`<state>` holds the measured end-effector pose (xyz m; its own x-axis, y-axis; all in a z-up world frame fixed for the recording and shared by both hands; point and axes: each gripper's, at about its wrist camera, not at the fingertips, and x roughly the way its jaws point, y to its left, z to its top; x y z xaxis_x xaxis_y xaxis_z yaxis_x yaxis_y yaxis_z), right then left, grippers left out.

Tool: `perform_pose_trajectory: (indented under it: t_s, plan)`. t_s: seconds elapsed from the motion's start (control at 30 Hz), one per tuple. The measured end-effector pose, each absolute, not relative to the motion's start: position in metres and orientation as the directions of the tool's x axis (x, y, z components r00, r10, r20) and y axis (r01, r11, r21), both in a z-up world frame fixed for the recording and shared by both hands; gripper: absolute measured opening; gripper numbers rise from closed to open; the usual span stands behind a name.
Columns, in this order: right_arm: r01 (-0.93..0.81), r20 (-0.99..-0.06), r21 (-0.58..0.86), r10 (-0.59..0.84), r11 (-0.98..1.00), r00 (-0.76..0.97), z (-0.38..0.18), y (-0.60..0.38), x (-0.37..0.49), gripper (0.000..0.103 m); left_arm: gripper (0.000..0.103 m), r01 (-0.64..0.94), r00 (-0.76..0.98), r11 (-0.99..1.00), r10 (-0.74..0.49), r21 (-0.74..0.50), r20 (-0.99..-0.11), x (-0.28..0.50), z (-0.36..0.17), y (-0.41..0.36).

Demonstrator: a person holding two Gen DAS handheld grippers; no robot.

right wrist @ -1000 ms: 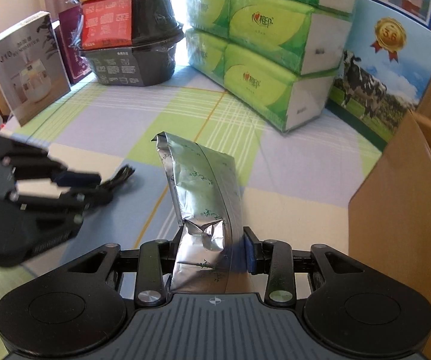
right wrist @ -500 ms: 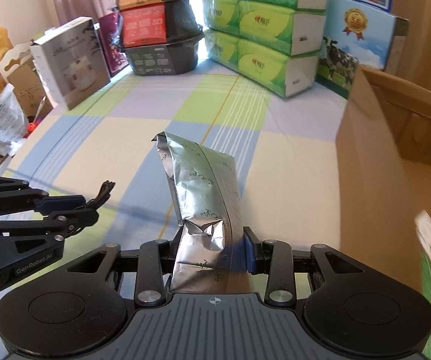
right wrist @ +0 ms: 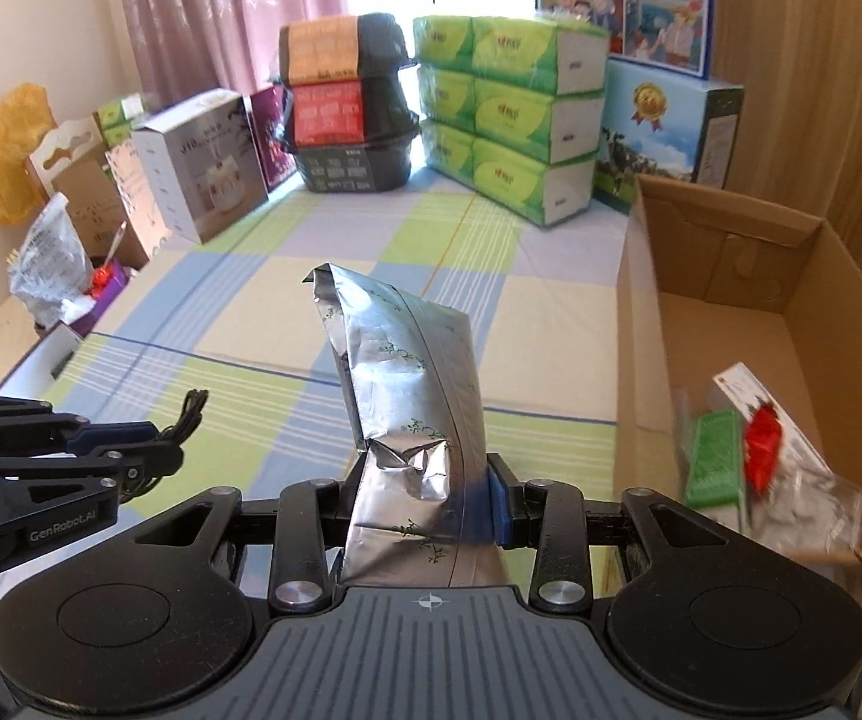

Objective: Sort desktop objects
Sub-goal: 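Carry the cable and foil bag over the cardboard box with both tools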

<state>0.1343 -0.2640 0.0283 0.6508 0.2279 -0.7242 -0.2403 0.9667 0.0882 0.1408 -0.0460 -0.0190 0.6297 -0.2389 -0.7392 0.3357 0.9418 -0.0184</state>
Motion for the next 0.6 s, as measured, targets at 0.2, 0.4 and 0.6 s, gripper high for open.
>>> perform_pose_trajectory:
  t_s: [0.2, 0.4, 0.6]
  plan:
    - [-0.250, -0.691, 0.064, 0.223, 0.966, 0.687, 0.049, -0.268, 0.098, 0.034, 0.013, 0.331, 0.649, 0.943, -0.247, -0.025, -0.719, 0.110, 0.000, -0.057]
    - [-0.233, -0.666, 0.072, 0.221, 0.970, 0.712, 0.061, -0.280, 0.068, 0.034, 0.013, 0.335, 0.648, 0.941, -0.263, -0.042, -0.715, 0.084, 0.008, -0.069]
    - [-0.223, -0.641, 0.054, 0.205, 0.973, 0.740, 0.070, -0.291, 0.040, 0.034, 0.013, 0.322, 0.648, 0.944, -0.280, -0.079, -0.709, 0.064, 0.009, -0.078]
